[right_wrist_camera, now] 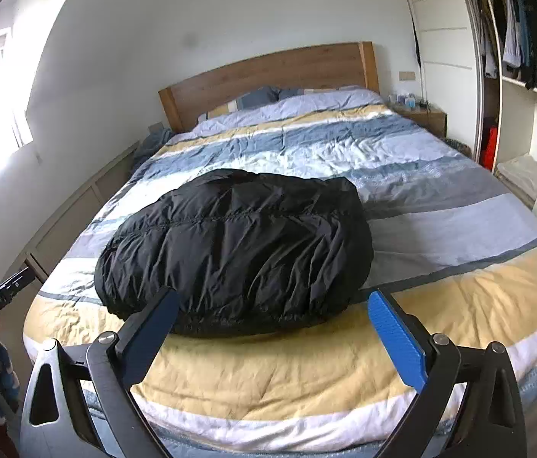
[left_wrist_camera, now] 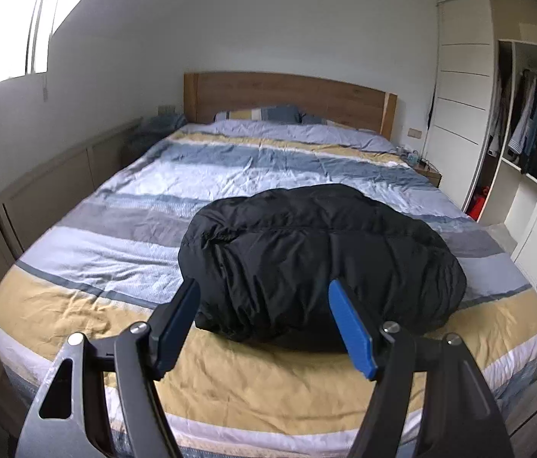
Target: Fold large clothes
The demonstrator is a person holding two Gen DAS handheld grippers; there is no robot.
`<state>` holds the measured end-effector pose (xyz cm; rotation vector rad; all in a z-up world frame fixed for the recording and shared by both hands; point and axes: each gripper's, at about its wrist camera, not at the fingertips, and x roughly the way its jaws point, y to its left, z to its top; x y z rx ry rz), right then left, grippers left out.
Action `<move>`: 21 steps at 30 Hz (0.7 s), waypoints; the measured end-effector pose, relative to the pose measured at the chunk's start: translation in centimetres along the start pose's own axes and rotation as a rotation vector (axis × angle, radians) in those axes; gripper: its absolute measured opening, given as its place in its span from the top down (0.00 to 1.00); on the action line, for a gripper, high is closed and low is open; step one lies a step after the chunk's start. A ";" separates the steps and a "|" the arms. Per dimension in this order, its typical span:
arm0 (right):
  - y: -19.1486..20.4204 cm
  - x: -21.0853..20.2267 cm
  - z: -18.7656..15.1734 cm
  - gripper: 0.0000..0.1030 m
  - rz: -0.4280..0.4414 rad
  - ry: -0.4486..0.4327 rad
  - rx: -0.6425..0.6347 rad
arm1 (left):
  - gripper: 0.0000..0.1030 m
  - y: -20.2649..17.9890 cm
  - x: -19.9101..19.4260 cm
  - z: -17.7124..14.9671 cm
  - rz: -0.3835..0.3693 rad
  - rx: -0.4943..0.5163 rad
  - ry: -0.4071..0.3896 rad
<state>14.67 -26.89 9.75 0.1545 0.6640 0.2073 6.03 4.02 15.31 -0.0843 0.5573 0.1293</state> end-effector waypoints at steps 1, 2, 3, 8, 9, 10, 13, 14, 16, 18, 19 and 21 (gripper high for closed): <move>0.3 -0.6 -0.4 0.04 -0.001 -0.007 -0.003 | 0.33 -0.7 -0.7 -0.3 0.010 0.010 -0.011; 0.6 -1.1 -0.7 0.04 -0.003 -0.016 -0.005 | 0.33 -1.2 -1.3 -0.6 0.019 0.019 -0.022; 0.8 -1.5 -1.0 0.03 -0.001 -0.022 -0.005 | 0.33 -1.7 -2.0 -1.0 0.025 0.026 -0.035; 2.1 -3.2 -2.5 0.02 0.023 -0.042 -0.013 | 0.33 -3.1 -4.2 -2.1 0.057 0.012 -0.050; 2.4 -3.5 -2.8 0.02 0.026 -0.049 -0.014 | 0.33 -3.3 -4.7 -2.3 0.081 0.012 -0.061; 2.6 -3.8 -3.1 0.02 0.031 -0.055 -0.017 | 0.33 -3.4 -5.0 -2.4 0.088 0.012 -0.066; 3.6 -4.4 -3.7 0.01 0.037 -0.063 -0.037 | 0.33 -3.4 -5.7 -2.6 0.096 0.008 -0.072; 4.0 -4.5 -4.0 0.01 0.036 -0.066 -0.045 | 0.33 -3.4 -6.0 -2.7 0.102 0.007 -0.076; 4.7 -4.7 -4.4 0.01 0.036 -0.072 -0.064 | 0.33 -3.5 -6.5 -2.9 0.112 0.007 -0.086; 5.3 -4.9 -4.8 0.01 0.038 -0.075 -0.081 | 0.33 -3.7 -7.0 -3.0 0.109 0.010 -0.094; 5.7 -5.0 -5.0 0.01 0.037 -0.077 -0.090 | 0.33 -3.8 -7.3 -3.1 0.108 0.013 -0.098; 6.3 -5.2 -5.2 0.01 0.039 -0.081 -0.105 | 0.33 -4.2 -7.9 -3.3 0.111 0.024 -0.112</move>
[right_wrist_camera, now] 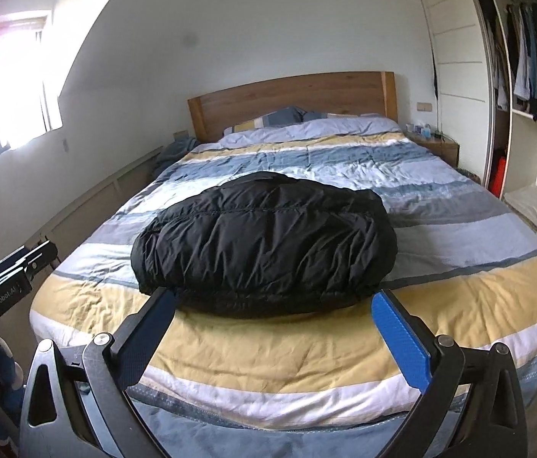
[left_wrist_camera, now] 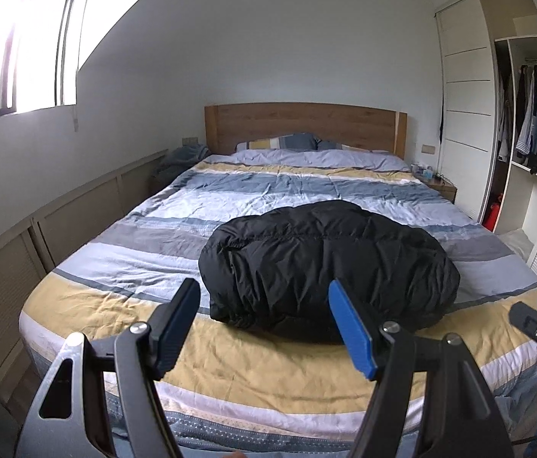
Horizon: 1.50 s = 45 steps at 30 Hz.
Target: Fold large clothes
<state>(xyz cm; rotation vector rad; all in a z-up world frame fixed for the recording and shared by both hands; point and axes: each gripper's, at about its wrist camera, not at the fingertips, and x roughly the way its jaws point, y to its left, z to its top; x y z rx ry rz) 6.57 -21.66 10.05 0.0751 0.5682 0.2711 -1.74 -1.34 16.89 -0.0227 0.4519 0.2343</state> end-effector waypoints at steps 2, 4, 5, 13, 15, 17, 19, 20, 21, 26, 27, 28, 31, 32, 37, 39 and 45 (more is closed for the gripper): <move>0.5 -0.3 -0.1 0.01 -0.002 -0.009 -0.012 | 0.33 -0.3 -0.5 -0.1 0.001 0.014 -0.010; 0.9 -0.5 -0.2 0.01 -0.007 -0.015 -0.025 | 0.33 -0.6 -0.8 -0.1 -0.006 0.021 -0.016; 1.1 -0.6 -0.2 0.01 -0.011 -0.018 -0.032 | 0.33 -0.7 -0.9 -0.1 -0.010 0.023 -0.018; 1.4 -1.0 -0.2 0.01 -0.033 -0.041 -0.047 | 0.33 -1.3 -1.0 -0.4 -0.036 0.038 -0.019; 1.2 -1.0 -0.1 0.01 -0.039 -0.042 -0.047 | 0.33 -1.3 -0.8 -0.5 -0.041 0.039 -0.014; 1.1 -0.9 -0.1 0.01 -0.043 -0.042 -0.046 | 0.33 -1.4 -0.6 -0.5 -0.044 0.041 -0.010; 1.0 -0.7 -0.1 0.01 -0.048 -0.039 -0.047 | 0.33 -1.3 -0.4 -0.6 -0.047 0.042 -0.007; 0.9 -0.7 -0.2 0.01 -0.052 -0.038 -0.048 | 0.33 -1.2 -0.3 -0.7 -0.047 0.044 -0.005; 0.9 -0.6 -0.2 0.01 -0.055 -0.035 -0.049 | 0.33 -1.2 -0.2 -0.7 -0.047 0.046 -0.002; 0.4 0.1 -0.5 0.01 -0.065 -0.018 -0.042 | 0.33 -1.2 0.6 -1.1 -0.051 0.052 0.013; 0.4 0.2 -0.6 0.01 -0.065 -0.014 -0.039 | 0.33 -1.3 0.7 -1.1 -0.051 0.053 0.014; 0.3 0.3 -0.7 0.01 -0.067 -0.010 -0.038 | 0.33 -1.3 0.8 -1.2 -0.051 0.054 0.016; 0.2 0.7 -0.9 0.01 -0.071 0.001 -0.039 | 0.33 -1.4 1.2 -1.3 -0.053 0.058 0.021; 0.2 0.9 -0.9 0.01 -0.072 0.004 -0.039 | 0.33 -1.4 1.3 -1.4 -0.054 0.058 0.024; 0.1 1.6 -1.2 0.01 -0.069 0.021 -0.043 | 0.33 -1.5 2.1 -1.8 -0.058 0.061 0.041; 0.1 1.8 -1.3 0.01 -0.067 0.027 -0.046 | 0.33 -1.6 2.4 -1.9 -0.058 0.065 0.045; 0.0 2.8 -1.7 0.01 -0.066 0.049 -0.044 | 0.33 -1.8 3.3 -2.5 -0.061 0.067 0.063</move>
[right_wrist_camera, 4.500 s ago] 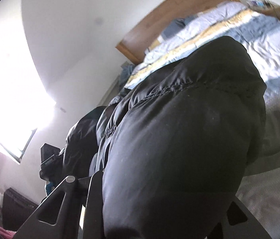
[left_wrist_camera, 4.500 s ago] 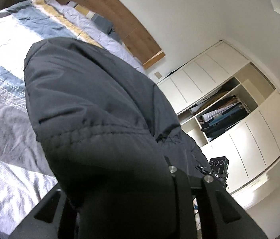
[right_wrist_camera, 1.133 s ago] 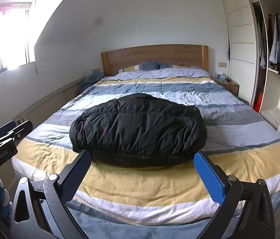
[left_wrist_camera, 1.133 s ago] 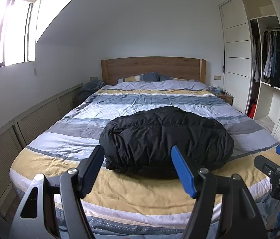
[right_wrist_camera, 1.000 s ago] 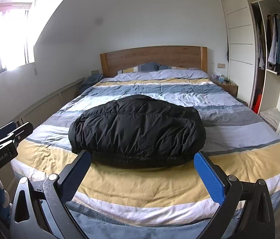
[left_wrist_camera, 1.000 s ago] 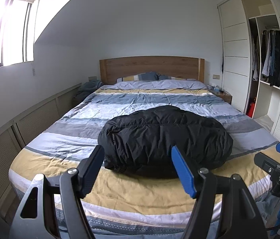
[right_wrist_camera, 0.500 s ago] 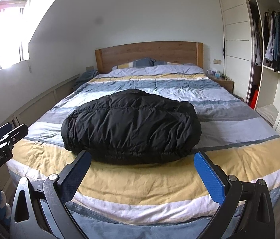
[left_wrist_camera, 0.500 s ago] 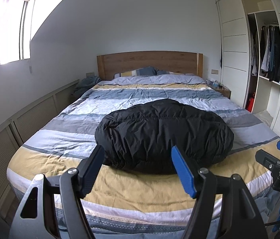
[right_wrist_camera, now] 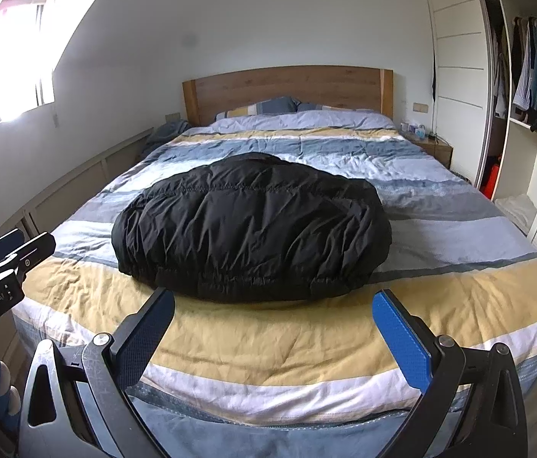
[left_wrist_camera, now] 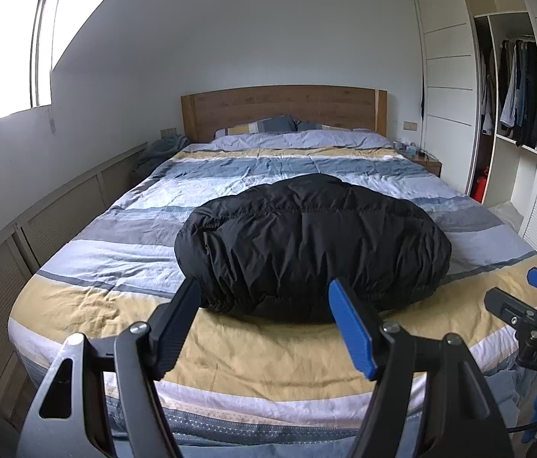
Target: Fold large clothes
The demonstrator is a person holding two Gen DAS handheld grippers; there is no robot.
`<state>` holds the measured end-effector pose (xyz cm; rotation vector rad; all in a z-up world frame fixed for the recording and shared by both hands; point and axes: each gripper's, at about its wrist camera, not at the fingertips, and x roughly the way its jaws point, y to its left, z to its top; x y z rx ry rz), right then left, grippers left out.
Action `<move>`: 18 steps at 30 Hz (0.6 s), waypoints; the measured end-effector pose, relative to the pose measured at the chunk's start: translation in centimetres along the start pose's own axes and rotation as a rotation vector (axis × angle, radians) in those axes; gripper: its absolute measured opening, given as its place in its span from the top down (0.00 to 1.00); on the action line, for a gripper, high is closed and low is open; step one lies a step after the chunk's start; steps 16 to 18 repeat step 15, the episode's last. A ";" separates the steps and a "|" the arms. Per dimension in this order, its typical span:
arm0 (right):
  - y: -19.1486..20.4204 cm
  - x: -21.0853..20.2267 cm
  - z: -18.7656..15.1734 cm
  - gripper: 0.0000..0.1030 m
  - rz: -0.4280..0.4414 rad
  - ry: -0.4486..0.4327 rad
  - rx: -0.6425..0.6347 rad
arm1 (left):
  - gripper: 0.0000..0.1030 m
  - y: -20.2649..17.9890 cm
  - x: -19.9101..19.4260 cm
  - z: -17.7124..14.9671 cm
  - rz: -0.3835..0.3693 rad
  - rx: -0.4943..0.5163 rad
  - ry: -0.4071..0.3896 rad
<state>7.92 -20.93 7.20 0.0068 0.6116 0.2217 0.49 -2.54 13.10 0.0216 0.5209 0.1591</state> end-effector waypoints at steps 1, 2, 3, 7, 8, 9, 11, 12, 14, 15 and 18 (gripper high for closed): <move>0.0 0.1 -0.1 0.01 -0.001 0.004 0.002 | 0.33 0.0 0.2 -0.1 -0.002 -0.001 0.003; -0.1 0.3 -0.1 0.01 -0.001 0.007 0.003 | 0.33 0.0 0.3 -0.1 -0.005 -0.003 0.006; -0.1 0.4 -0.2 0.01 -0.002 0.010 0.004 | 0.33 0.0 0.5 -0.2 -0.006 -0.004 0.009; -0.2 1.0 -0.3 0.01 -0.004 0.022 0.004 | 0.33 0.0 1.2 -0.4 -0.007 0.003 0.017; -0.2 1.1 -0.3 0.01 -0.004 0.024 0.004 | 0.33 0.0 1.4 -0.5 -0.009 0.004 0.021; -0.2 1.3 -0.3 0.01 -0.005 0.027 0.002 | 0.33 -0.1 1.6 -0.6 -0.010 0.004 0.022; -0.2 1.6 -0.4 0.01 -0.007 0.031 0.003 | 0.33 0.0 1.8 -0.7 -0.010 0.001 0.023; -0.2 1.7 -0.4 0.01 -0.009 0.032 0.002 | 0.33 0.1 2.0 -0.7 -0.009 0.000 0.024; -0.3 1.9 -0.4 0.01 -0.013 0.034 0.004 | 0.33 0.1 2.2 -0.8 -0.009 -0.001 0.026; -0.5 1.9 -0.3 0.01 -0.014 0.034 0.006 | 0.33 0.1 2.4 -0.9 -0.011 -0.003 0.027; -0.5 1.9 -0.3 0.01 -0.014 0.034 0.006 | 0.33 0.1 2.4 -0.9 -0.011 -0.003 0.027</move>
